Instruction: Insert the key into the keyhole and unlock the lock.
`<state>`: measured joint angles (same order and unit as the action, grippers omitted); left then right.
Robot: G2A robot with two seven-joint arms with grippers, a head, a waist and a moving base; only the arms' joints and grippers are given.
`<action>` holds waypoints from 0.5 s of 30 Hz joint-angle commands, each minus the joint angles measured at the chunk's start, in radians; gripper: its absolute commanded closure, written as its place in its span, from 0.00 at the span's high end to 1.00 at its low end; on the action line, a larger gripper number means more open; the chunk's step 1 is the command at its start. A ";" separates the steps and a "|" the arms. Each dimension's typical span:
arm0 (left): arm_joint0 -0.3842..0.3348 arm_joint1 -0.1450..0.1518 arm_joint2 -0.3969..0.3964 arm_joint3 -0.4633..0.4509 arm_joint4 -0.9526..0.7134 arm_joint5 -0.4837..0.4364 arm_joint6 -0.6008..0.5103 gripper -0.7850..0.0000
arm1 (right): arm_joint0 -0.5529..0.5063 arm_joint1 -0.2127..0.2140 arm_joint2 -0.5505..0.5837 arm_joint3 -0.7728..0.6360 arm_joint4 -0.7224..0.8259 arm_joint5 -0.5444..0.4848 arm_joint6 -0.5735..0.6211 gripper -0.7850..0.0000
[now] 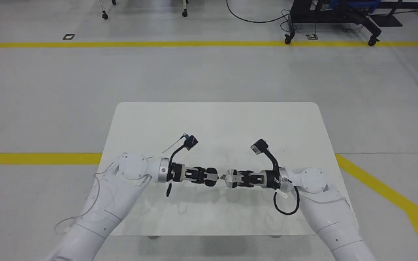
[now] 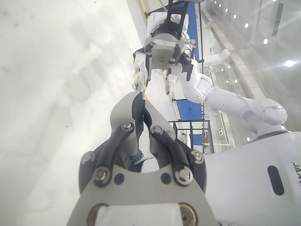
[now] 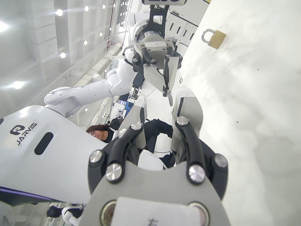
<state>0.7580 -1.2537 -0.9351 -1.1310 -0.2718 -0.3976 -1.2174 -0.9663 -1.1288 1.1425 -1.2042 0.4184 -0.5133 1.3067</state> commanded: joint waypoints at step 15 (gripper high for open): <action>-0.019 -0.008 0.027 0.029 -0.018 -0.005 -0.007 0.00 | 0.026 0.002 -0.040 0.024 -0.008 0.023 0.016 0.12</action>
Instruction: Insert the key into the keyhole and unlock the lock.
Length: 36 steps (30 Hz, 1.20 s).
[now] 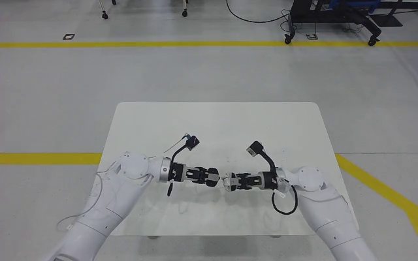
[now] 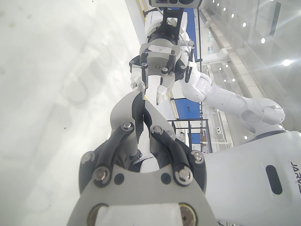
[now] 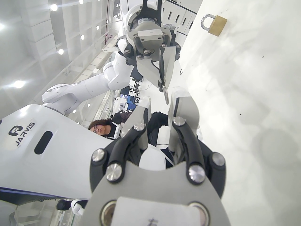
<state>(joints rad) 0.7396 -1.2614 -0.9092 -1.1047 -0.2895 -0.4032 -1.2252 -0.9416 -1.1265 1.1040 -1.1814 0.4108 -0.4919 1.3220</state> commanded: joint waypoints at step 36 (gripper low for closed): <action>-0.021 -0.009 0.040 0.024 -0.001 0.010 -0.035 0.00 | 0.019 0.007 -0.033 0.019 0.005 0.031 0.013 0.18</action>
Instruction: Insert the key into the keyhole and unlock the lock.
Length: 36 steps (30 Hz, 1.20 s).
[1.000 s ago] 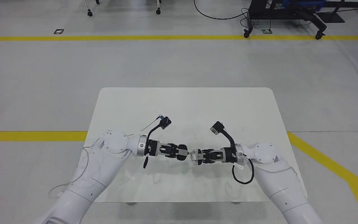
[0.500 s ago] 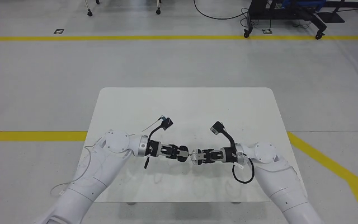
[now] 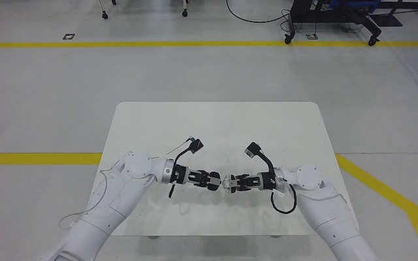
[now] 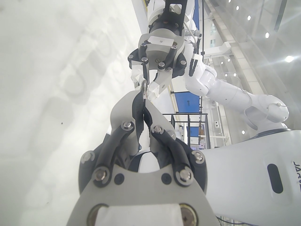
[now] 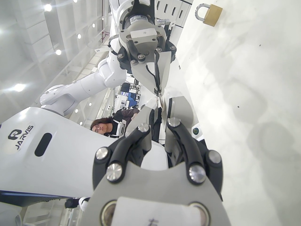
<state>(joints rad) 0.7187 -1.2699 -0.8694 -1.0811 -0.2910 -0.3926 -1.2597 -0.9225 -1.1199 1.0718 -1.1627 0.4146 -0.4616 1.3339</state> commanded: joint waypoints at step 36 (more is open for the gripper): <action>0.082 0.108 -0.289 -0.188 0.142 0.023 -0.002 1.00 | -0.086 0.058 0.179 -0.044 0.133 -0.091 -0.066 0.00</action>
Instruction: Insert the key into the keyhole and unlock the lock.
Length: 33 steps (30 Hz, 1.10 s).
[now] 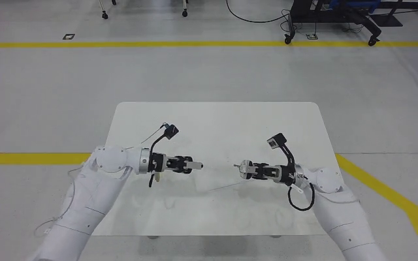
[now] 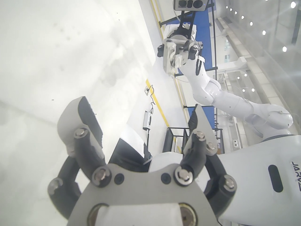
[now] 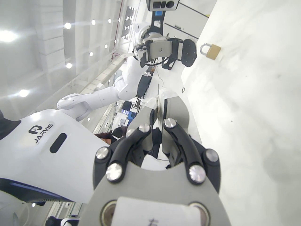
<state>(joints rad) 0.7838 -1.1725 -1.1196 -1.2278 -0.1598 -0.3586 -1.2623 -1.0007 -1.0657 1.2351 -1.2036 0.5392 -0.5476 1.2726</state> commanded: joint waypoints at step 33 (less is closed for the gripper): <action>0.238 0.110 -0.189 -0.468 0.708 0.806 -0.110 1.00 | -0.027 0.011 0.035 -0.012 0.025 -0.003 -0.004 0.00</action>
<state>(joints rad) 1.0476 -1.0621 -1.3326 -1.7601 0.5468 0.4407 -1.3788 -1.0276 -1.0542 1.2698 -1.2153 0.5644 -0.5510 1.2691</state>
